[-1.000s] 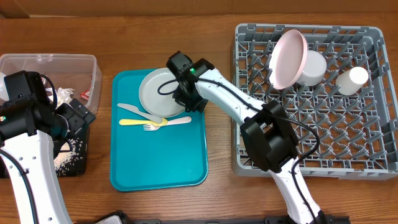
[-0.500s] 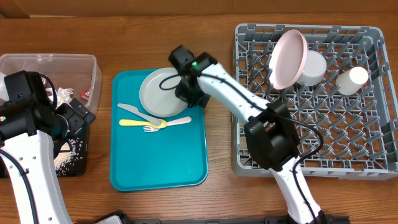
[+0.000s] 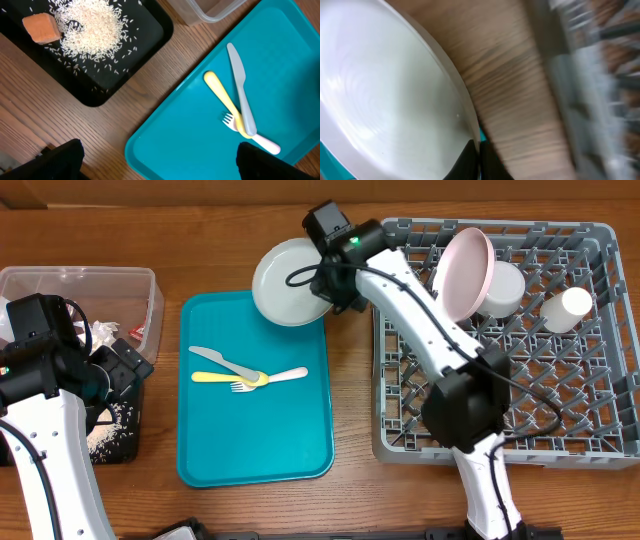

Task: Sort waste into correct bins and load items into the dishwasher rack
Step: 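Carry the plate right over the rack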

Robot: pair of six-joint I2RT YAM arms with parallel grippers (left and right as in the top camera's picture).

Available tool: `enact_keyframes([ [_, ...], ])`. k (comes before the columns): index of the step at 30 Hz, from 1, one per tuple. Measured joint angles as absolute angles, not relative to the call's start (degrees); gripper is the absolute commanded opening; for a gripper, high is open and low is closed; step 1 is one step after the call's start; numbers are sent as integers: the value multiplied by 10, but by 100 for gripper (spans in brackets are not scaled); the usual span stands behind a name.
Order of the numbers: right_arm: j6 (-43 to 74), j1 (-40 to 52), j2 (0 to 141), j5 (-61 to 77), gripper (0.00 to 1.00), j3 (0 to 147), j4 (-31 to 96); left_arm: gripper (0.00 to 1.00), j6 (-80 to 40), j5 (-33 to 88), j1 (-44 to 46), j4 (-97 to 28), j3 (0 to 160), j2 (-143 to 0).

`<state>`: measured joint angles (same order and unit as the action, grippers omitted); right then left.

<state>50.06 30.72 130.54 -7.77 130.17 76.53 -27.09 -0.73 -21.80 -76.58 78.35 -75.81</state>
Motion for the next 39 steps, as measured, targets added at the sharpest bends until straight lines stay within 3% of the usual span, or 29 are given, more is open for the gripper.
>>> enact_keyframes([
  [15, 491, 229, 1057, -235, 4, 1309, 967, 100, -271, -7, -218, -766, 783, -758],
  [23, 443, 186, 967, -251, 4, 1296, 971, 100, -271, -7, -218, -766, 783, -758],
  [33, 422, 66, 798, -265, 4, 1120, 973, 100, -271, -7, -218, -765, 782, -758],
  [39, 419, 57, 746, -275, 4, 1020, 974, 100, -271, -7, -218, -765, 782, -758],
])
